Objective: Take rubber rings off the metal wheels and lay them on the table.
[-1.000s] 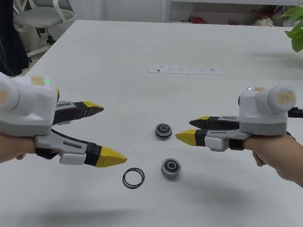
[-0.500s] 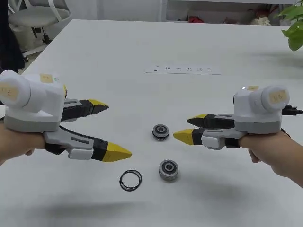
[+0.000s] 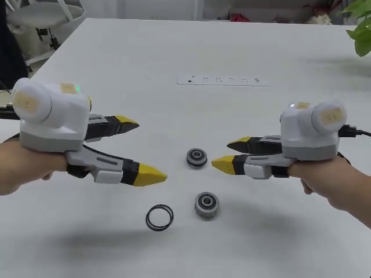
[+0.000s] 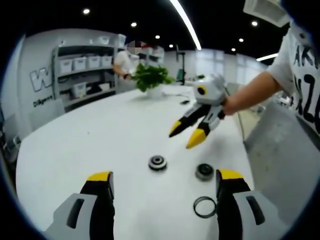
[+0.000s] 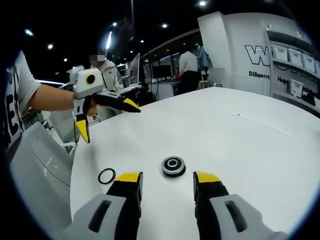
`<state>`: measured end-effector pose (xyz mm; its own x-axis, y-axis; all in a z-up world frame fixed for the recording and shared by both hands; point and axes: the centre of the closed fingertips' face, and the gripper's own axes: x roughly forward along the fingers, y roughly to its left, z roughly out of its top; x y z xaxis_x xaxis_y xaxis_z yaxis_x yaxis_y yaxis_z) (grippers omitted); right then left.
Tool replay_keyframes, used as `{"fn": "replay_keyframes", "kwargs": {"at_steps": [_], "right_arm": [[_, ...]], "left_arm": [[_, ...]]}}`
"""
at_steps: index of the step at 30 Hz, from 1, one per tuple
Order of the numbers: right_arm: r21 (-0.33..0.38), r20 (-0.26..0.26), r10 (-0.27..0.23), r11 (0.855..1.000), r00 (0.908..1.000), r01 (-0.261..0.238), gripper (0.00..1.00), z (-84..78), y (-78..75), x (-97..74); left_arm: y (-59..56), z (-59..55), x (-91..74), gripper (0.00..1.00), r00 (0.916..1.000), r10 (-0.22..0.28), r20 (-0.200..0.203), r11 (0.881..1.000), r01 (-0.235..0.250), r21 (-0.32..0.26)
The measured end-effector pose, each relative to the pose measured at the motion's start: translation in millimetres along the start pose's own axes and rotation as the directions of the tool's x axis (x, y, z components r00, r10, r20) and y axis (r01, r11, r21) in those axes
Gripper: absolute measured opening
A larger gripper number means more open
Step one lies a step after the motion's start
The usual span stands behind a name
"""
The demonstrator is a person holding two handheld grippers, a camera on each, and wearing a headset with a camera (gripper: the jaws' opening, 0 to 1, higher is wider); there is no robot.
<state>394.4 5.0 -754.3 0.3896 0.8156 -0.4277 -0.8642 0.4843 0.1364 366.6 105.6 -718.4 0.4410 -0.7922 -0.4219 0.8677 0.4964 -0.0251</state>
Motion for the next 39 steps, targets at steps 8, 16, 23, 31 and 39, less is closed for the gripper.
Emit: {"fn": "replay_keyframes", "kwargs": {"at_steps": [8, 16, 23, 31, 39], "right_arm": [[0.0, -0.01, -0.001, 1.0, 1.0, 0.001, 0.36, -5.2, -4.5, 7.8], [-0.006, -0.022, 0.006, 1.0, 0.9997, -0.006, 0.36, -9.5, -7.9, 17.7], [-0.015, -0.039, 0.015, 1.0, 0.9991, -0.016, 0.35, -15.7, -10.7, 25.2], [-0.014, -0.042, 0.025, 1.0, 0.9988, -0.026, 0.33, -19.1, -13.1, 33.6], [-0.012, -0.043, 0.043, 0.999, 0.9982, -0.043, 0.32, -21.5, -13.2, 42.3]], "left_arm": [[6.8, -2.8, 11.6, 0.81, 1.0, 0.003, -0.003, 1.0, -0.003, -0.003], [10.6, -11.1, 24.0, 0.79, 0.9995, -0.011, -0.03, 1.0, 0.011, -0.004], [17.1, -17.0, 32.7, 0.77, 0.999, -0.015, -0.041, 1.0, 0.015, -0.018], [23.4, -18.2, 43.6, 0.71, 0.9994, -0.014, -0.031, 0.999, 0.013, -0.047], [22.4, -19.8, 57.8, 0.67, 0.9989, -0.037, -0.028, 0.998, 0.035, -0.06]]}}
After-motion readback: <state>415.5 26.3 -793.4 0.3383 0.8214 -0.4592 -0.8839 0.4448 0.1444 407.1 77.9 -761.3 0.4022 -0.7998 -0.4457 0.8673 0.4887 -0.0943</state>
